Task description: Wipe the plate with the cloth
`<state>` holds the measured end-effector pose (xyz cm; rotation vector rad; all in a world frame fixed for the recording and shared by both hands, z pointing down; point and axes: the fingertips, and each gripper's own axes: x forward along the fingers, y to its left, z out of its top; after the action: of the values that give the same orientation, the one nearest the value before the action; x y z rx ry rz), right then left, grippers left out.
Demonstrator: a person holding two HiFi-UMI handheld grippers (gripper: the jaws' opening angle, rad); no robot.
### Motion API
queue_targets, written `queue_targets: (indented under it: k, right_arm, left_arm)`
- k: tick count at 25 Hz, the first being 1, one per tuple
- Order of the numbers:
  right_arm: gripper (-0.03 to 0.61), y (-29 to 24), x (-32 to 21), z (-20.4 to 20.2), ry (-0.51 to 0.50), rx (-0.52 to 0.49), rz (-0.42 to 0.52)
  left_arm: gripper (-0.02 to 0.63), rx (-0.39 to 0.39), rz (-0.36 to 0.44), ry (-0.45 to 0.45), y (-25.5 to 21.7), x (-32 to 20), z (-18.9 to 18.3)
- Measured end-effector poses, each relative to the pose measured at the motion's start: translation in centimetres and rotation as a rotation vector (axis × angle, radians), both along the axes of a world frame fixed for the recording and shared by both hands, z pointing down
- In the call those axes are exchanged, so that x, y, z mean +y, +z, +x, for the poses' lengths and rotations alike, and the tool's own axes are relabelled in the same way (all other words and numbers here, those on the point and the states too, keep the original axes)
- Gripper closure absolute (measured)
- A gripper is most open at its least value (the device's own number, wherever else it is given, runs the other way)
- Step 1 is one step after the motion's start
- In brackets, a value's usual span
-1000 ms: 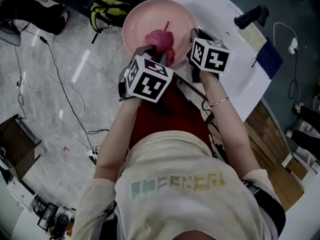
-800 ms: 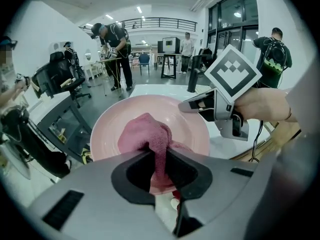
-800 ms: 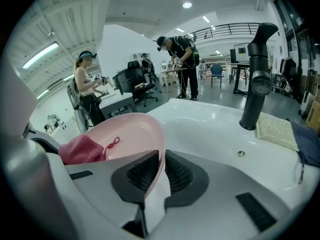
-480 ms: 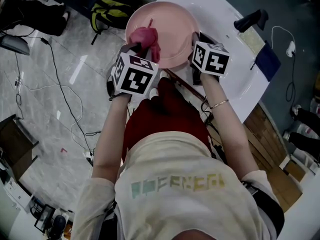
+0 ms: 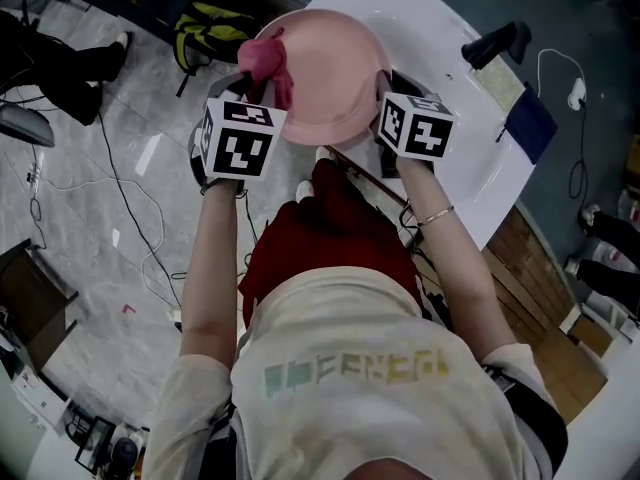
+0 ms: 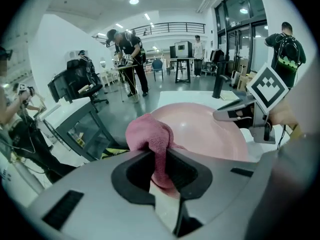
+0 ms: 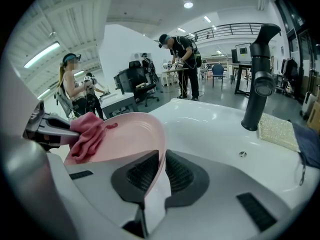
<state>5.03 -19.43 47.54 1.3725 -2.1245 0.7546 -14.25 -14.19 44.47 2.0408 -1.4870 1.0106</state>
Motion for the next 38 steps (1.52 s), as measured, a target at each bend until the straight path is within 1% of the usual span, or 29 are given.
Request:
queue_targets:
  k: [7, 12, 15, 20, 27, 34, 38]
  right_arm:
    - [0.517, 0.2, -0.2, -0.1, -0.022, 0.027, 0.014]
    - [0.518, -0.2, -0.7, 0.0, -0.017, 0.066, 0.062]
    - [0.518, -0.7, -1.1, -0.1, -0.006, 0.062, 0.098]
    - [0.518, -1.6, -2.0, 0.2, 0.014, 0.053, 0.157]
    - [0.517, -5.1, -2.0, -0.1, 0.046, 0.01, 0.246]
    - [0.518, -9.4, -0.5, -1.1, 0.034, -0.065, 0.335]
    - [0.518, -11.7, 0.9, -1.7, 0.003, -0.077, 0.4]
  left_arm:
    - [0.545, 0.023, 0.164, -0.069, -3.0, -2.8, -1.1]
    - [0.545, 0.093, 0.243, -0.114, -4.8, -4.1, -1.3]
    - [0.545, 0.124, 0.269, -0.13, -5.5, -4.4, -1.4]
    - [0.545, 0.143, 0.297, -0.131, -6.0, -4.8, -1.0]
    - [0.545, 0.179, 0.368, -0.146, -7.9, -4.3, -1.3]
    - [0.545, 0.189, 0.425, -0.14, -9.7, -2.7, -1.1]
    - [0.545, 0.201, 0.45, -0.139, -10.9, -1.6, -1.2]
